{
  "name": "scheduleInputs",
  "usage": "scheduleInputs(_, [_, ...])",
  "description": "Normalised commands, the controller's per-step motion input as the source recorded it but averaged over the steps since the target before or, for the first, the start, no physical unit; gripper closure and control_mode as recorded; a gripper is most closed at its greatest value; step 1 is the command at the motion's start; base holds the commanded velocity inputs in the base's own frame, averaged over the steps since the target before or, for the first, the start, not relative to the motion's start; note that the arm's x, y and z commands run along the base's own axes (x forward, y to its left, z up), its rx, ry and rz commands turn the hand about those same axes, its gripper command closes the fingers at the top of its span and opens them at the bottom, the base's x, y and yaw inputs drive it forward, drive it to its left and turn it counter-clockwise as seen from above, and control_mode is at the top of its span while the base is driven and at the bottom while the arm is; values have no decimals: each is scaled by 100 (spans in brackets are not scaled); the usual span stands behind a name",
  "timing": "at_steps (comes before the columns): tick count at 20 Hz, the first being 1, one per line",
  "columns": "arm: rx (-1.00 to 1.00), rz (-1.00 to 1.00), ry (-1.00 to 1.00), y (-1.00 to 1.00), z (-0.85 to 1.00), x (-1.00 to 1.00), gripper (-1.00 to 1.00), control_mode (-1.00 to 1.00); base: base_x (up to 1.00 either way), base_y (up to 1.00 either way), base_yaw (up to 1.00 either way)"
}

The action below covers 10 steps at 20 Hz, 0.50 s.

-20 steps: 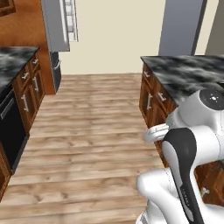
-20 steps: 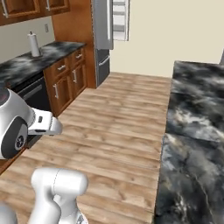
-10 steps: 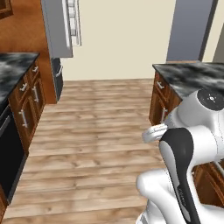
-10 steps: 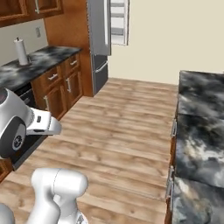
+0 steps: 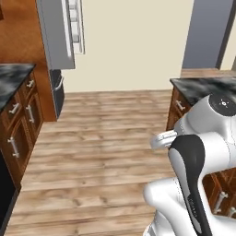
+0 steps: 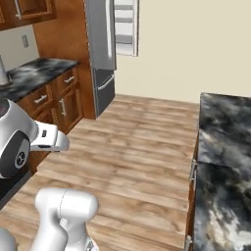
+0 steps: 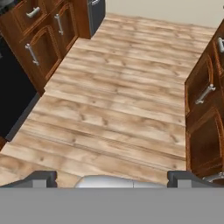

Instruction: Pick the two mangos from the fridge and place them on the plate next to the blender to make a fruit smoothie.

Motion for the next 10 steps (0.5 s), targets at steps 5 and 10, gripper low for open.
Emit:
scheduleInputs(5, [0,0,0,0,0,0,-100,100,100,-3,0])
scheduleInputs(10, [0,0,0,0,0,0,-100,100,100,-2,0])
